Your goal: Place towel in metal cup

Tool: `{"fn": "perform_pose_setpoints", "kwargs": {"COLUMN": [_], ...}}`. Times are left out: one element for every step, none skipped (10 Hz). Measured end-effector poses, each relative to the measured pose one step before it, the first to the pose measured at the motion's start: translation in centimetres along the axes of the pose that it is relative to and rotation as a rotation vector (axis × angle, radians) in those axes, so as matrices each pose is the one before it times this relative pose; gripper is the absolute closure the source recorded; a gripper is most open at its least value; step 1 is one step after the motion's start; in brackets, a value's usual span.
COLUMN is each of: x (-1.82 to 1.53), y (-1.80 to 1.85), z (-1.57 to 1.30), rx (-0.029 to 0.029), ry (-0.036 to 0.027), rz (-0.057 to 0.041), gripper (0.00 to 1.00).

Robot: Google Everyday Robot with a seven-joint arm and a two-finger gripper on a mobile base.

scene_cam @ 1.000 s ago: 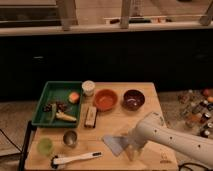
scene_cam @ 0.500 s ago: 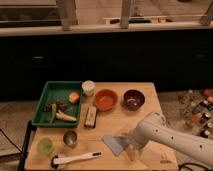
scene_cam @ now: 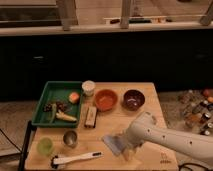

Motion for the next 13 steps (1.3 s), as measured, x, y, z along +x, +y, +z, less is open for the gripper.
{"fn": "perform_pose_setpoints", "kwargs": {"x": [0.097, 0.092, 0.196, 0.080, -0.106, 0.000, -0.065, 0.060, 0.104, -0.122, -0.322, -0.616, -0.871], "y": [-0.162, -0.181, -0.200, -0.200, -0.279, -0.077, -0.038, 0.105, 0.022, -0.011, -0.203, -0.401, -0.622], "z": [0.424, 0.229, 0.009, -0.057, -0.185, -0.150, -0.215, -0.157, -0.198, 0.012, -0.363, -0.843, -1.557], "rx": [-0.00315, 0.00107, 0.00916, 0.00781, 0.00992, 0.00294, 0.00013, -0.00159, -0.00008, -0.00126, 0.01040, 0.02045, 0.02100], "ry": [0.00320, 0.00400, 0.00419, 0.00258, 0.00167, 0.00075, -0.00032, 0.00041, 0.00284, -0.00147, 0.00291, 0.00349, 0.00415], "rz": [0.00693, 0.00962, 0.01079, 0.00282, -0.00214, 0.00030, -0.00147, -0.00009, -0.00220, -0.00139, -0.00682, -0.01067, -0.01365], "gripper": [0.22, 0.29, 0.42, 0.50, 0.59, 0.72, 0.82, 0.90, 0.98, 1.00, 1.00, 1.00, 1.00]}}
